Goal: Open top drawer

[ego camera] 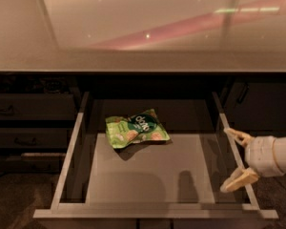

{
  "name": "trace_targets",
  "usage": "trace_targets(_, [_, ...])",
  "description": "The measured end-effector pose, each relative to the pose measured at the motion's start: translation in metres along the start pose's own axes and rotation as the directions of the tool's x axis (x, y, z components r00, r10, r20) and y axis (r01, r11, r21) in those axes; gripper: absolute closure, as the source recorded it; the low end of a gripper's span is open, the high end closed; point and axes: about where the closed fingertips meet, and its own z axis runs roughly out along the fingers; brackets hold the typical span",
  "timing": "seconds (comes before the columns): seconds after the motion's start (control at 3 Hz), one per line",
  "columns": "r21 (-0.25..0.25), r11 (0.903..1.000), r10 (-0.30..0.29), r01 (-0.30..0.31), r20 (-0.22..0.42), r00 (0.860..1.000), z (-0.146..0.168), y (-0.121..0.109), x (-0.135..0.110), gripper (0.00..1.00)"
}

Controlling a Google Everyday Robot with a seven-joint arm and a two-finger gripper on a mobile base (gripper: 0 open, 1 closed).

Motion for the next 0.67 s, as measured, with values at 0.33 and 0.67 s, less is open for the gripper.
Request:
trace_targets(0.33, [0.073,0.9971,-0.023,0.021,0.026,0.999,-0.0318,-0.0173,-0.0404,0.0])
trace_targets(0.67, [0.075,0.9969,-0.025,0.023,0.026,0.999,-0.033,-0.0172,-0.0426,0.0])
